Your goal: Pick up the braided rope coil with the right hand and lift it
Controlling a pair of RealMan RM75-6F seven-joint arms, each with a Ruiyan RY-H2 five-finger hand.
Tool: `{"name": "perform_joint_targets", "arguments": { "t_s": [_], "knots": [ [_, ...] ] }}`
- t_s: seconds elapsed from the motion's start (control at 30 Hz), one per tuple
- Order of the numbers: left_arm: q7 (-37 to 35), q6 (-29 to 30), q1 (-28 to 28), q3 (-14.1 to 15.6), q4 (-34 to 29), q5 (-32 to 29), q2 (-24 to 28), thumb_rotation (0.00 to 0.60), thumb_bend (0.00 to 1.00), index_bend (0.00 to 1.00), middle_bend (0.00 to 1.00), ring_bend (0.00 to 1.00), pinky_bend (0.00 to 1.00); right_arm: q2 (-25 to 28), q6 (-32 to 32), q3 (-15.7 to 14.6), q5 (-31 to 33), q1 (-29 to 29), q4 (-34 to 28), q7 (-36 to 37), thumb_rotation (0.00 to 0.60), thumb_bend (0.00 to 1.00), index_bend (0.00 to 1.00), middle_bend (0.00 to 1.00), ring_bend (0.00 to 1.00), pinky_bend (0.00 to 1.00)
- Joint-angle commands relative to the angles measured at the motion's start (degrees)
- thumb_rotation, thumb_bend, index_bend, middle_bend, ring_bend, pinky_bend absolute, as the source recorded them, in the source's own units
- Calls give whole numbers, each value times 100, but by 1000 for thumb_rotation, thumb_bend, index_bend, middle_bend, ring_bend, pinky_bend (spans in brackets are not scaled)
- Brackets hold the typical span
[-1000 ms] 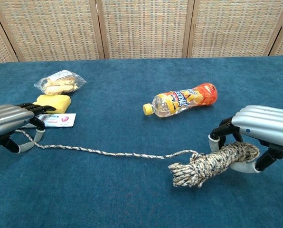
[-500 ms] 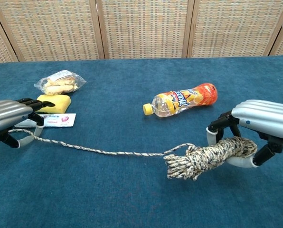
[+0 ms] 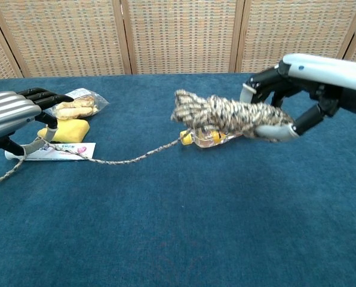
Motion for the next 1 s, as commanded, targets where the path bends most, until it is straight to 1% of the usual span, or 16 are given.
{"name": "perform_joint_targets", "arguments": {
  "t_s": [0.03,0.17,0.2,0.23,0.3,0.37,0.47,0.6,0.73,0.8,0.83,0.97,1.0],
  "knots": [
    [4,196,-22,63,92,165,-11,600,512,705,0,0,0,167,-219,370,647,104,-457,-161,600,662,646,571,400,529],
    [-111,587,-22,202,267,503,-81,600,516,705,0,0,0,204,-395,782,1785,177,-969,-931,600,678,651,576,399,529],
    [-96,743,-41,284,244,685,-76,600,516,705,0,0,0,213,-474,976,2443,257,-1210,-1273,600,682,652,578,400,526],
    [-95,808,-47,311,229,750,-64,600,517,705,0,0,0,222,-486,1071,2835,330,-1360,-1577,600,684,653,579,400,524],
    [-66,903,-68,344,179,848,-38,600,518,705,0,0,0,205,-402,1190,3411,456,-1571,-2106,600,689,656,582,402,521],
    [-21,973,-94,365,108,928,0,600,518,705,0,0,0,151,-261,1277,3855,575,-1700,-2555,600,694,657,586,404,521],
    [61,1060,-143,394,-41,1051,83,600,519,708,0,0,0,16,-6,1397,4400,770,-1775,-3154,600,703,660,597,410,520],
    [106,1176,-213,402,-210,1189,194,600,528,717,0,0,0,-157,235,1473,5042,1098,-1712,-3984,600,711,660,598,411,520],
    [66,1316,-298,351,-405,1287,313,600,530,719,0,0,0,-371,432,1510,5511,1409,-1576,-4662,600,711,661,603,414,520],
    [57,1364,-352,317,-513,1332,381,600,530,720,0,0,0,-488,501,1540,5675,1519,-1507,-4853,600,712,663,611,418,520],
    [31,1508,-468,168,-750,1381,468,600,530,721,0,0,0,-658,505,1564,5794,1676,-1372,-5048,600,713,664,612,420,520],
    [127,1380,-673,-39,-1431,1329,771,600,530,730,0,0,0,-1049,642,1766,6157,1995,-1081,-5374,600,723,666,620,430,520],
    [190,1366,-737,-156,-1661,1285,873,600,530,745,0,0,0,-1162,625,1959,6351,2080,-1025,-5317,600,732,667,622,431,520]
  ]
}}
